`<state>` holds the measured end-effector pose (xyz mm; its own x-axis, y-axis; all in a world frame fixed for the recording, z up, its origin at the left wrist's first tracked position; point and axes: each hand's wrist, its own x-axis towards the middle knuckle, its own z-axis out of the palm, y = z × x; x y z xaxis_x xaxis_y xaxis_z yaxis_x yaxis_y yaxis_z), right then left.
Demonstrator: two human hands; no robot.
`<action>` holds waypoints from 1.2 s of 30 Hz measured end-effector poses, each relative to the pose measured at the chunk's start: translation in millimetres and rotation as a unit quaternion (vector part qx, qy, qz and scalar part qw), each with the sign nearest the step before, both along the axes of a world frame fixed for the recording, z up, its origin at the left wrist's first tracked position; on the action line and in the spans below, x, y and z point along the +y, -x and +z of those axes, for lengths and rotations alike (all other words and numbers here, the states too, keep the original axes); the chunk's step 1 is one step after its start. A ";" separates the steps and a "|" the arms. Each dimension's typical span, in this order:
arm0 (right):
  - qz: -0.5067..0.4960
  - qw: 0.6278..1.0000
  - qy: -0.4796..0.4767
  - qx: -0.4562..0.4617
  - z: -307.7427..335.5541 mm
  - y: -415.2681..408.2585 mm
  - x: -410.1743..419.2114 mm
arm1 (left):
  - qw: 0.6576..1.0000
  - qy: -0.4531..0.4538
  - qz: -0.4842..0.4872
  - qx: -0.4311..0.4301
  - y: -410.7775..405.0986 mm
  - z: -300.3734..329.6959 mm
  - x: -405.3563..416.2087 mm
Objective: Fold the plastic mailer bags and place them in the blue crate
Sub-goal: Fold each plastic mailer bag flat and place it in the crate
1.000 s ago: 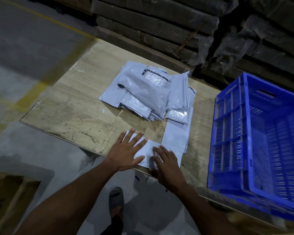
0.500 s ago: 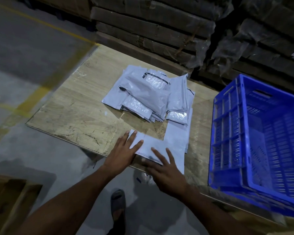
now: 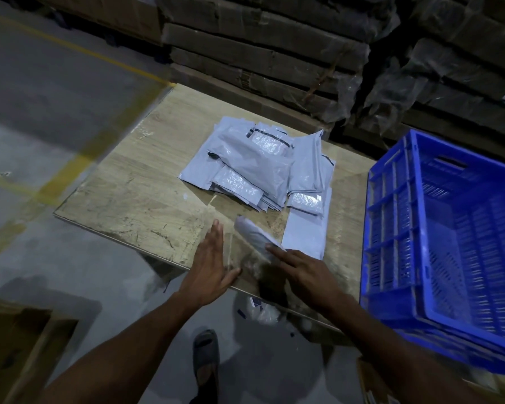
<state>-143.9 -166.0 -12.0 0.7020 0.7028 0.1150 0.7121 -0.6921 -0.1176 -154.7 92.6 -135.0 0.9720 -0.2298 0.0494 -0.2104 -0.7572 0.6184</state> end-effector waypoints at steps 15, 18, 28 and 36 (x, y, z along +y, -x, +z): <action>-0.024 0.999 0.025 0.003 -40.2 -64.8 -18.3 | 0.985 -0.170 -0.029 0.019 -0.3 -5.0 -3.9; -0.112 0.991 0.009 0.079 -62.2 -64.9 1.2 | 0.986 -0.164 -0.029 0.029 -0.4 -0.7 -3.3; -0.118 0.967 -0.134 0.183 -112.1 5.4 43.0 | 0.982 -0.167 -0.067 -0.055 -2.7 3.4 -28.8; -0.203 0.970 -0.043 0.125 -114.7 10.6 44.0 | 0.965 -0.257 -0.054 -0.014 -4.7 0.7 -38.8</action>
<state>-154.5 -121.9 -126.7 0.9326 0.3575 -0.0492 0.3242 -0.8899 -0.3208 -150.0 53.7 -134.4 0.9409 -0.3309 -0.0719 -0.3164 -0.9349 0.1610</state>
